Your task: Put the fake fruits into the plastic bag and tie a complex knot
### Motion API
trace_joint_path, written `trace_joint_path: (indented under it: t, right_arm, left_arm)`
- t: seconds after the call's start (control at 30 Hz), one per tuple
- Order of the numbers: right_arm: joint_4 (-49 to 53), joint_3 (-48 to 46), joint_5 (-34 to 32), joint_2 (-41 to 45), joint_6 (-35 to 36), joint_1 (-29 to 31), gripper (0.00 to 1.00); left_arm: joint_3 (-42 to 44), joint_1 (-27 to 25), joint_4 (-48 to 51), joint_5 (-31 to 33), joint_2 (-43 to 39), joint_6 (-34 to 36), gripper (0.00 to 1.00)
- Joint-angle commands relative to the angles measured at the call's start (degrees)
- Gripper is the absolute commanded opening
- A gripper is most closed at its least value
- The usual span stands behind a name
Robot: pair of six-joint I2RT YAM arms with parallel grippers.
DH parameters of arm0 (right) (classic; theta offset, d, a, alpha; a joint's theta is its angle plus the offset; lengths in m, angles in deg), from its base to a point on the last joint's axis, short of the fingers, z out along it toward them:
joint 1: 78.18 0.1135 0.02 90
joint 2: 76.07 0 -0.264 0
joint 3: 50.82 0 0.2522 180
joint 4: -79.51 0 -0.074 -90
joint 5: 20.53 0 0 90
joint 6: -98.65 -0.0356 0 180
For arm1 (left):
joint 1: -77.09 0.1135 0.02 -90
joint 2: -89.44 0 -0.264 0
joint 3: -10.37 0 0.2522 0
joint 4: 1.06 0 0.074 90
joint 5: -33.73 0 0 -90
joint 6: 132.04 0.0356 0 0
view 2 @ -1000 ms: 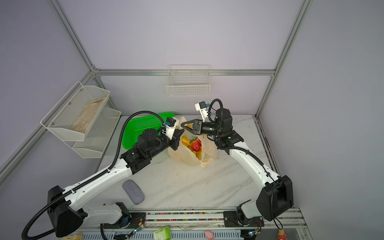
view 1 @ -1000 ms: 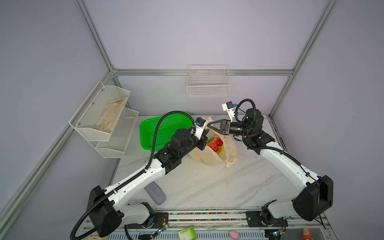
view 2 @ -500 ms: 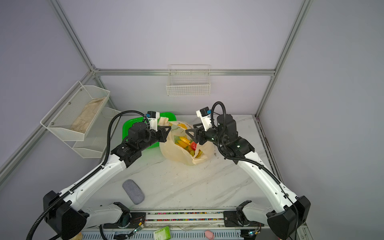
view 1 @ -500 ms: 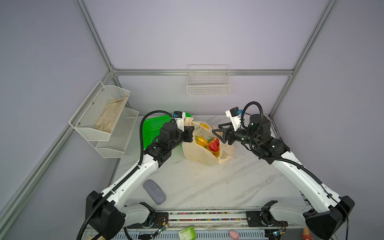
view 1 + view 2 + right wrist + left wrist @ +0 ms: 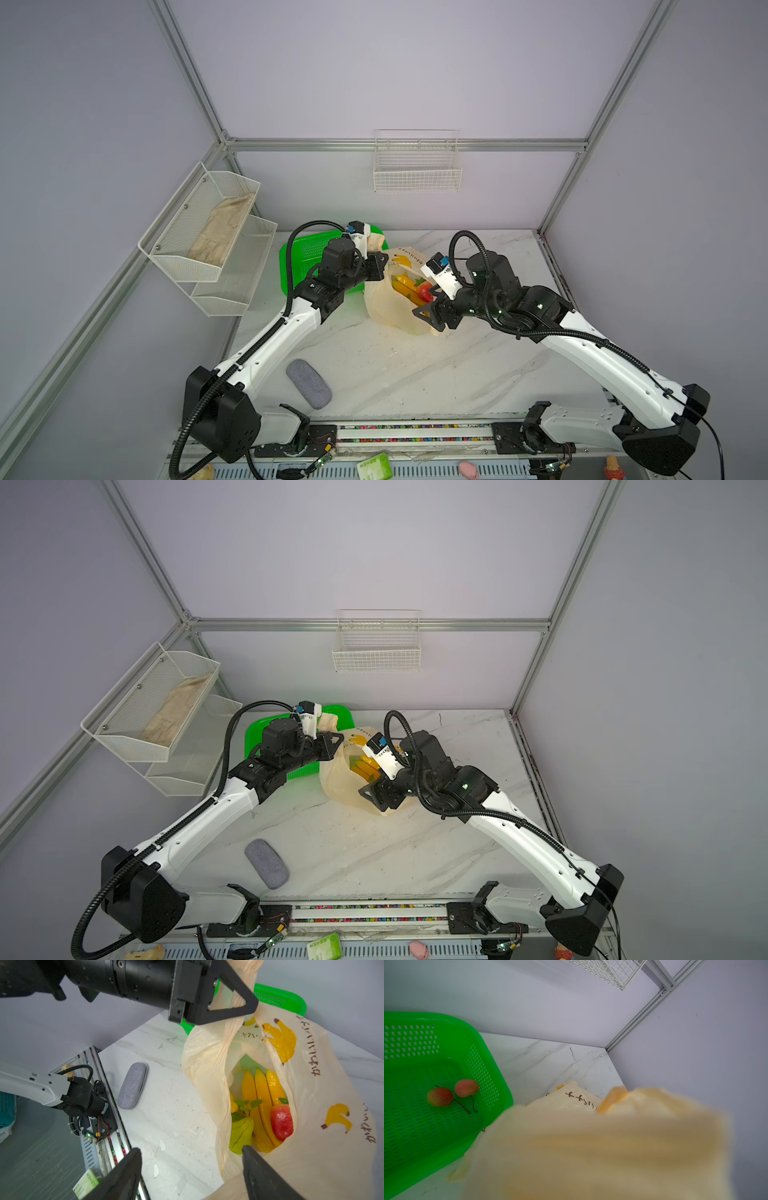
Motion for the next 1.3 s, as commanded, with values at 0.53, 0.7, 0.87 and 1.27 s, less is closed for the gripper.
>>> trace_joint_path:
  t: [0.53, 0.7, 0.87, 1.27]
  right_arm:
    - [12.3, 0.8, -31.6, -4.8, 2.4, 11.8, 0.86]
    - [12.1, -0.3, -34.9, -5.0, 2.3, 11.9, 0.71]
    - [10.6, -0.4, -33.8, -4.1, 0.9, 11.9, 0.38]
    - [-3.3, 7.6, -26.9, -0.6, -1.7, -2.9, 0.0]
  left_arm:
    - [-6.7, 0.4, -0.2, -2.3, -1.7, 0.2, 0.0]
    - [-6.4, 0.4, -0.1, -2.5, -2.0, 0.3, 0.0]
    - [-6.3, 0.4, 0.1, -2.4, -2.1, 0.5, 0.0]
    - [-3.2, 1.0, -3.0, -5.5, -5.9, -1.0, 0.0]
